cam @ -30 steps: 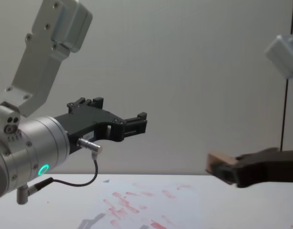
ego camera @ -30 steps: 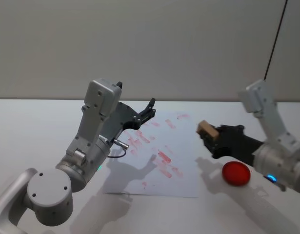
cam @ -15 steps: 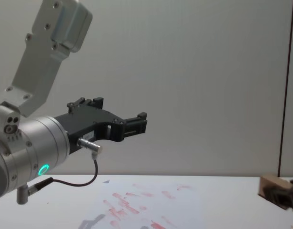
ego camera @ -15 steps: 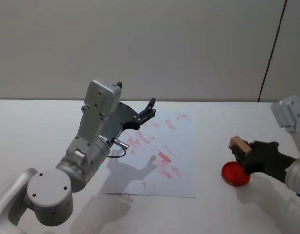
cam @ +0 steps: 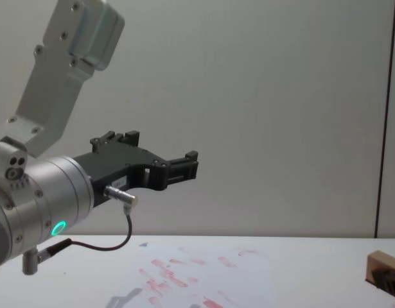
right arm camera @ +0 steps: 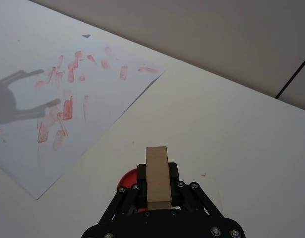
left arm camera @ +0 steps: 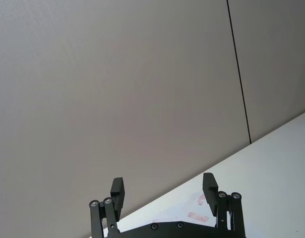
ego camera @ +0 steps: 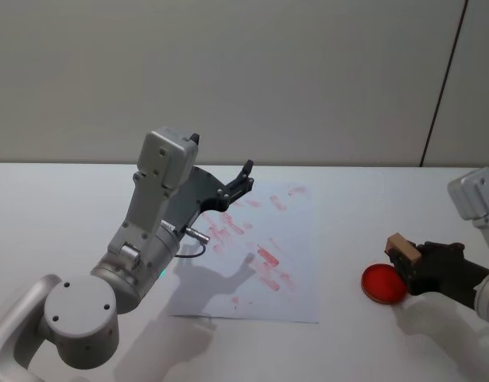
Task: Use the one hand to pick up the stamp and affix it onto the A4 paper.
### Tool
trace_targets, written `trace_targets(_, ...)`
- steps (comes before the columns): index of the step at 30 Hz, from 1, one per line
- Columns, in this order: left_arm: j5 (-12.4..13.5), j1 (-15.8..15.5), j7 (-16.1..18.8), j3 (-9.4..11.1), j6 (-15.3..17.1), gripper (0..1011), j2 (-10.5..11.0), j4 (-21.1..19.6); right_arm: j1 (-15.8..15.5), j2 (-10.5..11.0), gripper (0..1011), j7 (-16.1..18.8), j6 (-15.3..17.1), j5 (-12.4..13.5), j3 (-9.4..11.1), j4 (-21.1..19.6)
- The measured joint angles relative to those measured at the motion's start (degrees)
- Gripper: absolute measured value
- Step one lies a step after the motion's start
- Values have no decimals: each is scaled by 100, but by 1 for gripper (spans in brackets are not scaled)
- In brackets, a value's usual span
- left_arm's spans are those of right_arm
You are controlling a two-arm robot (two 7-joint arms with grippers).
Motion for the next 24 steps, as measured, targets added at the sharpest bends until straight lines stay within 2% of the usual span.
trace_targets(24, 0, 0, 0, 0, 0, 1003, 0, 0, -11, 11, 220, 201, 173, -236, -88, 174)
